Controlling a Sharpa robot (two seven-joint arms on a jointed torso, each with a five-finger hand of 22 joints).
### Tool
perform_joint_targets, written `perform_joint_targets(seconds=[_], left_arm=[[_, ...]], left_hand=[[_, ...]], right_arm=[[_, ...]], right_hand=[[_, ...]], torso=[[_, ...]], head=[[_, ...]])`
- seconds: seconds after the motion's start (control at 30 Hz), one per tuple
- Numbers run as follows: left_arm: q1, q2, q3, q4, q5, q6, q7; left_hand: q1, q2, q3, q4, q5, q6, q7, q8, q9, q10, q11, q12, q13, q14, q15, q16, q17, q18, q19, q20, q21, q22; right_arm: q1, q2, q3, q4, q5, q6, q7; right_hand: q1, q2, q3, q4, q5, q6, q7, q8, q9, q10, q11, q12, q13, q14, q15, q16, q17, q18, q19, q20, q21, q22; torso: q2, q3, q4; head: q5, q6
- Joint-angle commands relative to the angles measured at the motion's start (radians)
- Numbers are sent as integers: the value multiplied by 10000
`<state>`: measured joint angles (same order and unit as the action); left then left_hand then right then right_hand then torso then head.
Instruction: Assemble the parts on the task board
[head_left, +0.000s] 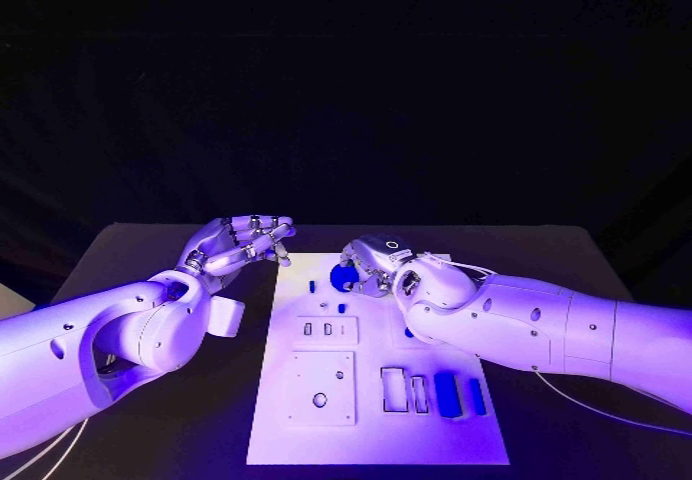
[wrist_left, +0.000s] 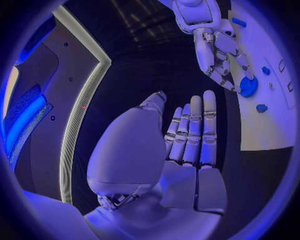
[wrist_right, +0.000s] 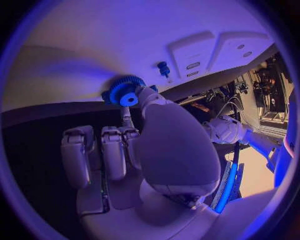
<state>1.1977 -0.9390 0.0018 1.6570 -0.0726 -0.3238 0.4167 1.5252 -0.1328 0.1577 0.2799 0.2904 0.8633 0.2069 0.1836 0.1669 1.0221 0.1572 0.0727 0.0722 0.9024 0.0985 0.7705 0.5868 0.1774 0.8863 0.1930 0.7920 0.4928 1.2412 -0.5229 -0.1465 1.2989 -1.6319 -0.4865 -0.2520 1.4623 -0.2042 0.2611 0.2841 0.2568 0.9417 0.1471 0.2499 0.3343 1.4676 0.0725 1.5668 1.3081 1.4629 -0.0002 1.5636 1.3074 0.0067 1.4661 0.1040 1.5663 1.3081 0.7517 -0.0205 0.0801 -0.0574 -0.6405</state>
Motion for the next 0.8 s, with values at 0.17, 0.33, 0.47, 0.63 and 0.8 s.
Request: perform_joint_targets(seconds=[0.17,0.33,0.47,0.63,0.8], left_arm=[[7,25,5,6,5,170,22],[7,15,5,4,5,162,15],[7,11,4,7,5,161,12],[7,12,4,7,5,158,11],[7,7,4,7,5,152,9]], left_hand=[[93,-30,50,6,-45,-38,2,-9,12,-62,21,42,5,-67,-2,42,-17,35,-80,-14,55,13],[87,-32,49,11,-46,-47,5,-14,12,-75,25,38,3,-74,0,44,-21,34,-92,-12,65,21],[87,-32,49,11,-46,-47,5,-14,12,-75,25,38,3,-74,0,44,-21,34,-92,-12,65,21],[87,-32,49,11,-46,-47,5,-14,12,-75,25,38,3,-74,0,44,-21,34,-92,-12,65,21],[87,-32,49,11,-46,-47,5,-14,12,-75,25,38,3,-74,0,44,-21,34,-92,-12,65,21]], right_arm=[[-20,28,-14,-72,194,237,53],[-20,-23,-14,-60,518,548,138],[-20,-59,-15,-35,702,724,209],[-19,-81,-15,-24,879,894,273],[-19,-96,-16,-48,955,1008,225]], right_hand=[[-711,-109,-940,63,-613,-1192,439,-917,-328,1032,349,40,2627,1027,307,22,2407,-67,1047,260,45,2627],[-1957,239,-1770,82,-51,-928,394,-963,-312,1032,372,40,2627,1048,303,43,2501,-67,1047,309,45,2627],[-2398,492,-1597,110,206,-597,320,-834,-256,1032,262,40,2627,1076,258,69,2622,-67,1047,256,45,2627],[-2579,699,-1396,88,387,-395,241,-751,-221,1032,192,40,2627,1079,197,72,2634,-67,1047,203,45,2627],[-2638,857,-1219,80,474,-238,174,-673,-190,1032,130,40,2627,1079,144,72,2634,-67,1047,155,45,2627]], torso=[[-6,3,18],[-6,-1,9],[0,4,-1],[-7,10,0],[-4,8,16]], head=[[-27,5],[-8,1],[0,-16],[-5,-17],[-9,-25]])
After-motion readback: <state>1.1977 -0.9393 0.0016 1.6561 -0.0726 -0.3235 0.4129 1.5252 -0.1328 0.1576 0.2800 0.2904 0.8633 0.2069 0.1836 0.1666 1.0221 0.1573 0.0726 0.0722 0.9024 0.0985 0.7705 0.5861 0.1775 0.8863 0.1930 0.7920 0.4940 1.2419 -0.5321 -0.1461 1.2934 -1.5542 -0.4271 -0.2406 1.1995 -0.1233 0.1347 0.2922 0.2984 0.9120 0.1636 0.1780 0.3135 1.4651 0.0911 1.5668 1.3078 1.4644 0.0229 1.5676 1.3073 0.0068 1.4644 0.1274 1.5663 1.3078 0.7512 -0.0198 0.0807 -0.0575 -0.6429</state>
